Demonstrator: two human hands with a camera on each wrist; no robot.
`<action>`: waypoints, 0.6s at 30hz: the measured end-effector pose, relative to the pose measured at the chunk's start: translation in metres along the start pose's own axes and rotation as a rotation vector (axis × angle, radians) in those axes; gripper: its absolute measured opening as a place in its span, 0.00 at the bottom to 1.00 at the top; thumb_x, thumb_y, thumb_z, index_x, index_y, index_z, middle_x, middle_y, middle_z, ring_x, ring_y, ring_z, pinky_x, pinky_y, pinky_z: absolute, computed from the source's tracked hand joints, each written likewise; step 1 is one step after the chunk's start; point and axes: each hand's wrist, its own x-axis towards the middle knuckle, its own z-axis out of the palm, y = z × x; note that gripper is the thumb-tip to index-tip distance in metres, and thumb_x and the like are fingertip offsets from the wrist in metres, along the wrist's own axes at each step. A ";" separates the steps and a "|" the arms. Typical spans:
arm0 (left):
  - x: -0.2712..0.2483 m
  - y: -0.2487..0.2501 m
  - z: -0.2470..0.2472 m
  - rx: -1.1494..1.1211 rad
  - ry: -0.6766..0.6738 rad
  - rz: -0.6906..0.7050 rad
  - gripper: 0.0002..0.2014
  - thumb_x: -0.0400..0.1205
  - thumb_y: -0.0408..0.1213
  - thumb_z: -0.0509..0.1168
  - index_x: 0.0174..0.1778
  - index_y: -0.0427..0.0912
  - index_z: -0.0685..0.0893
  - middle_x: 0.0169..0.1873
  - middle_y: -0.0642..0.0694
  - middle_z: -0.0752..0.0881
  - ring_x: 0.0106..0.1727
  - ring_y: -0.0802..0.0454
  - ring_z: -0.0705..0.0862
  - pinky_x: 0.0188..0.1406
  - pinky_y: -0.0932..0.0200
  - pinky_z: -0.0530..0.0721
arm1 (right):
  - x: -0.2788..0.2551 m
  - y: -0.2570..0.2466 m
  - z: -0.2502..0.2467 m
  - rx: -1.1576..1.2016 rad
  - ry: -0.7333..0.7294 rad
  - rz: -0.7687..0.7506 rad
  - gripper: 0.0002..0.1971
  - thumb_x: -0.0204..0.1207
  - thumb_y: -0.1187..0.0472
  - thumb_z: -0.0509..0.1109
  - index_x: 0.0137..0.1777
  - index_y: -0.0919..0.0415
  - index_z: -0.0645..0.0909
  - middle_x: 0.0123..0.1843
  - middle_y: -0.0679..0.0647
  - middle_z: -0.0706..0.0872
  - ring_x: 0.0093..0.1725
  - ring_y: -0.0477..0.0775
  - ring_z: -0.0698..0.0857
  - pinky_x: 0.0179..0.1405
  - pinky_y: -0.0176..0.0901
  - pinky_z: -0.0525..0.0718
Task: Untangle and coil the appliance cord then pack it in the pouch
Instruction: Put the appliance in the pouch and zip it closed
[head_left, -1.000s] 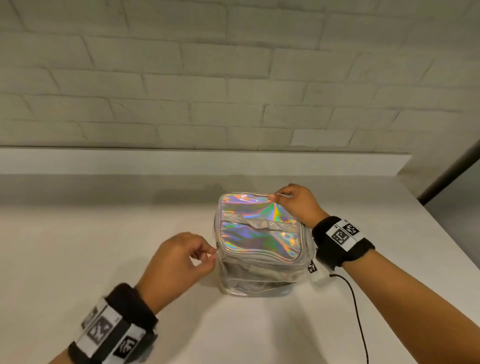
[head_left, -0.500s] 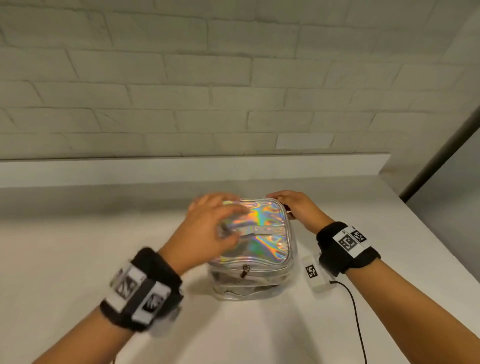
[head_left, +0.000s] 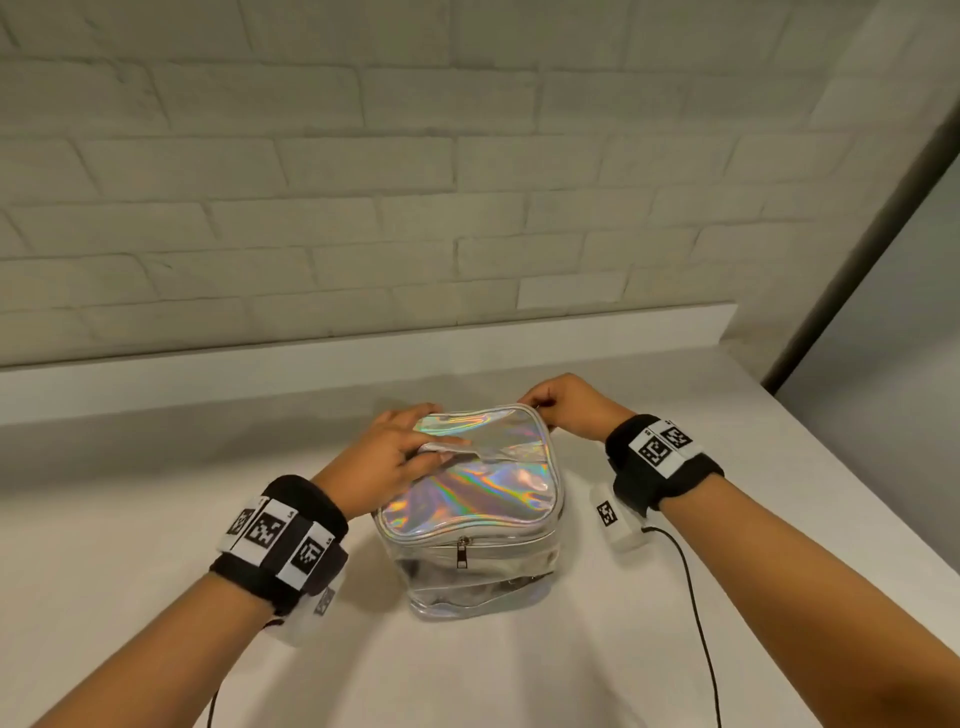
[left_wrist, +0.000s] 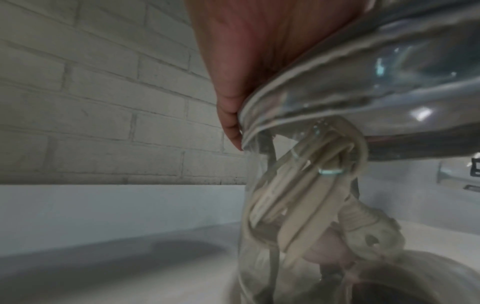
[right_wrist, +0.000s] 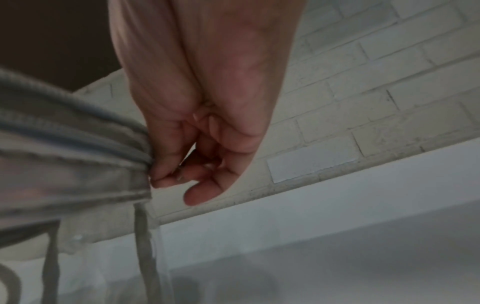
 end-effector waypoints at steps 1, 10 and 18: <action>0.001 -0.002 0.001 -0.017 0.015 -0.006 0.37 0.69 0.76 0.41 0.60 0.62 0.82 0.73 0.48 0.72 0.69 0.44 0.70 0.68 0.60 0.61 | -0.001 -0.003 -0.002 -0.042 0.030 -0.011 0.09 0.73 0.73 0.67 0.51 0.72 0.85 0.28 0.39 0.87 0.27 0.33 0.82 0.31 0.27 0.80; 0.007 -0.007 0.010 0.006 0.055 -0.056 0.25 0.73 0.61 0.50 0.58 0.59 0.84 0.63 0.48 0.77 0.62 0.46 0.72 0.67 0.58 0.66 | -0.047 -0.019 -0.013 -0.421 0.006 -0.016 0.08 0.77 0.68 0.60 0.40 0.57 0.78 0.42 0.58 0.85 0.40 0.57 0.83 0.36 0.40 0.76; 0.003 0.003 0.009 -0.016 0.028 -0.020 0.18 0.70 0.62 0.47 0.52 0.83 0.75 0.59 0.51 0.73 0.56 0.53 0.65 0.60 0.66 0.59 | -0.089 -0.009 -0.026 -0.100 -0.095 0.043 0.07 0.79 0.69 0.61 0.43 0.64 0.79 0.31 0.54 0.85 0.33 0.50 0.83 0.34 0.27 0.77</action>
